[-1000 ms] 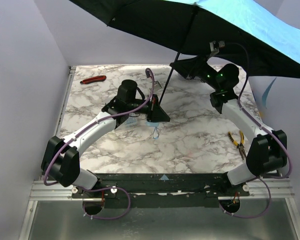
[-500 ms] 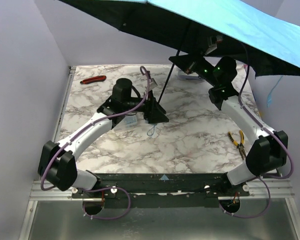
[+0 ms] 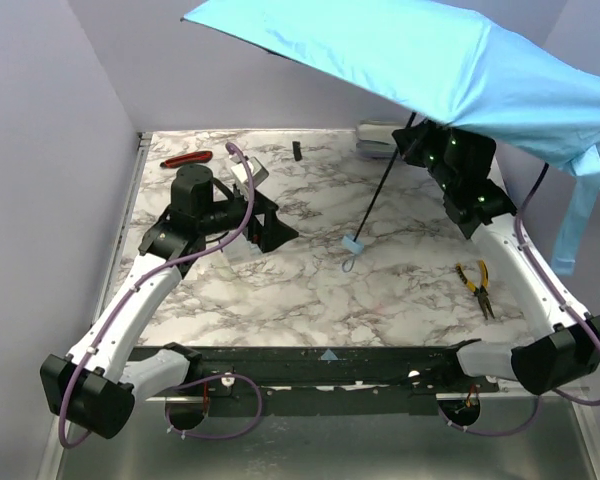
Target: Open the umbrella
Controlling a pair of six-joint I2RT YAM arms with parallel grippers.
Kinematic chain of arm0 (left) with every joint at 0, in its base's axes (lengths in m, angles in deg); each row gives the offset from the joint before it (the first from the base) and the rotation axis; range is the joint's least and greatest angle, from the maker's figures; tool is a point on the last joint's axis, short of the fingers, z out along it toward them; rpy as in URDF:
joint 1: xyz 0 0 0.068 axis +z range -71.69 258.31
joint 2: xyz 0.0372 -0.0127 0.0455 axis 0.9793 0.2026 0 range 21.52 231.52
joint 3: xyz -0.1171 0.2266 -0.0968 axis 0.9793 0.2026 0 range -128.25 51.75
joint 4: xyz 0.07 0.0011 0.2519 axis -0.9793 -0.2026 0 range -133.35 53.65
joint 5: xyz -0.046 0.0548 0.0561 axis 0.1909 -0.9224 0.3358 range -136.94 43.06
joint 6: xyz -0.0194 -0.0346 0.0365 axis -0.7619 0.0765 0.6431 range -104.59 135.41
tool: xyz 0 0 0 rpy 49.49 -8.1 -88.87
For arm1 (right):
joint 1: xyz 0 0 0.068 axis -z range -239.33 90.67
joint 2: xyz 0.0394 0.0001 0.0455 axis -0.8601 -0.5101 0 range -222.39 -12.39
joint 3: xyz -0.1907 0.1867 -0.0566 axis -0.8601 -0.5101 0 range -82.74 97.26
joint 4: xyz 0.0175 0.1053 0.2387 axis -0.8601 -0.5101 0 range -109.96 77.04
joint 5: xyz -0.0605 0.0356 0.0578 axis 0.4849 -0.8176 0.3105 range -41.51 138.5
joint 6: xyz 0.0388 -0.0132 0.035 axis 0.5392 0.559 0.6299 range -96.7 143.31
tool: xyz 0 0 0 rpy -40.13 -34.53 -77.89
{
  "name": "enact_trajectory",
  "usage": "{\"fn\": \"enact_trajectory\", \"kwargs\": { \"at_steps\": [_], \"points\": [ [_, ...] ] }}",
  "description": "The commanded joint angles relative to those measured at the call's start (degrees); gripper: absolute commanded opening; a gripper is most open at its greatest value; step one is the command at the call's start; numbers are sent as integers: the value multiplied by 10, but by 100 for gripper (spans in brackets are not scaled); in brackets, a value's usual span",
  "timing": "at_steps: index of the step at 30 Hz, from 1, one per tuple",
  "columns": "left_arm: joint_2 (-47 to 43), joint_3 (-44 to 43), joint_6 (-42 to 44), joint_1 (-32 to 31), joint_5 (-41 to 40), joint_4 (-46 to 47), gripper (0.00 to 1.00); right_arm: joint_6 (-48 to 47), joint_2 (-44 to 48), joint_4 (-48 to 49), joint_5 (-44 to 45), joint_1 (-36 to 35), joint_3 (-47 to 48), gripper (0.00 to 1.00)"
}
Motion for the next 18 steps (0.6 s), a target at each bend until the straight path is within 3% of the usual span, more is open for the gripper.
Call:
{"fn": "enact_trajectory", "kwargs": {
  "at_steps": [1, 18],
  "points": [
    [-3, 15, 61, 13, -74, -56, 98, -113, 36, -38, 109, -6, -25, 0],
    [13, 0, 95, 25, -121, -58, 98, -84, 72, -23, 304, -5, -130, 0]
  ]
}}
